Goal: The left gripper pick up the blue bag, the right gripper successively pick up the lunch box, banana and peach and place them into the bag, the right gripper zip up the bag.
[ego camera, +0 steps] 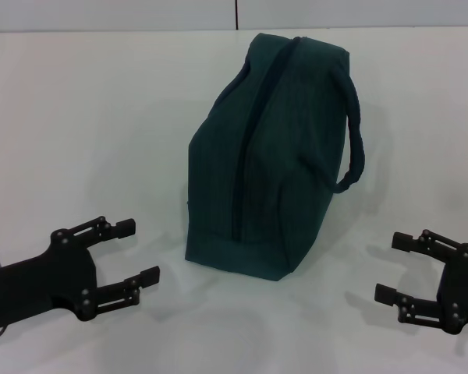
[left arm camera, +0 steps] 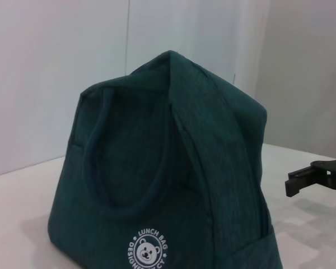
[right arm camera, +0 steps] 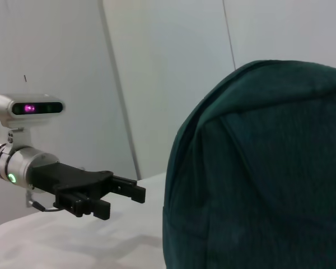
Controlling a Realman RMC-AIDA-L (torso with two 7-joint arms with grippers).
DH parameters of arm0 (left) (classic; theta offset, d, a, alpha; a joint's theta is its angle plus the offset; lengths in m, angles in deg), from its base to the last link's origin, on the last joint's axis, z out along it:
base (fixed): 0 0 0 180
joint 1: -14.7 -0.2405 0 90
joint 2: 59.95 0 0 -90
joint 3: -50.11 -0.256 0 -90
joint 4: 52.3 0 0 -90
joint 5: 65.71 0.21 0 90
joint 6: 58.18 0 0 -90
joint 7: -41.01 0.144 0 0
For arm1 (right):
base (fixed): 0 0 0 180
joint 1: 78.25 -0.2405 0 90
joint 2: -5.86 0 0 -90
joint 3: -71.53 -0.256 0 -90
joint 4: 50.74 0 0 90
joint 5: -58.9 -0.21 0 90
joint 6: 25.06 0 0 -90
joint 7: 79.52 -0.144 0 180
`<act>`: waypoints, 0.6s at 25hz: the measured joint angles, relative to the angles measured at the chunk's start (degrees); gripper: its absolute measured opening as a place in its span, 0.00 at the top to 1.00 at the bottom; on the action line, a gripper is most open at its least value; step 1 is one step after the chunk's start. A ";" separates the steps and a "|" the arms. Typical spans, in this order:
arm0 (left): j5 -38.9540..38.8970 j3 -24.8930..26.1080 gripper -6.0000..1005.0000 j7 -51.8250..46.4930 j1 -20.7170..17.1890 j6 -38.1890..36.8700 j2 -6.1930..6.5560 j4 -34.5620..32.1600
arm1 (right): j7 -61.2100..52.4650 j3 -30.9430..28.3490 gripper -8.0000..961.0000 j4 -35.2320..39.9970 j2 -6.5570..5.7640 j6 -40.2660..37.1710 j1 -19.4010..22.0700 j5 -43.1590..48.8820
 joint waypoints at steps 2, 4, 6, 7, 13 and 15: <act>0.01 0.04 0.21 0.25 -0.10 -0.05 0.01 0.02 | 0.00 0.00 0.12 -0.05 0.01 0.28 -0.08 0.00; 0.01 0.05 0.21 0.34 -0.14 -0.22 0.02 0.03 | 0.00 0.00 0.12 -0.05 0.01 0.56 -0.12 0.00; 0.02 0.07 0.21 0.37 -0.11 -0.45 0.04 0.04 | 0.00 0.00 0.12 -0.05 0.01 0.63 -0.14 0.00; 0.01 0.07 0.21 0.38 -0.07 -0.47 0.04 0.05 | 0.00 0.00 0.12 -0.05 0.01 0.64 -0.14 0.01; 0.01 0.12 0.21 0.41 0.15 -0.67 0.04 0.10 | -0.01 0.00 0.12 -0.03 0.01 0.69 -0.12 0.02; 0.02 0.13 0.21 0.41 0.15 -0.72 0.04 0.10 | 0.04 0.00 0.12 -0.02 0.01 0.59 -0.11 0.00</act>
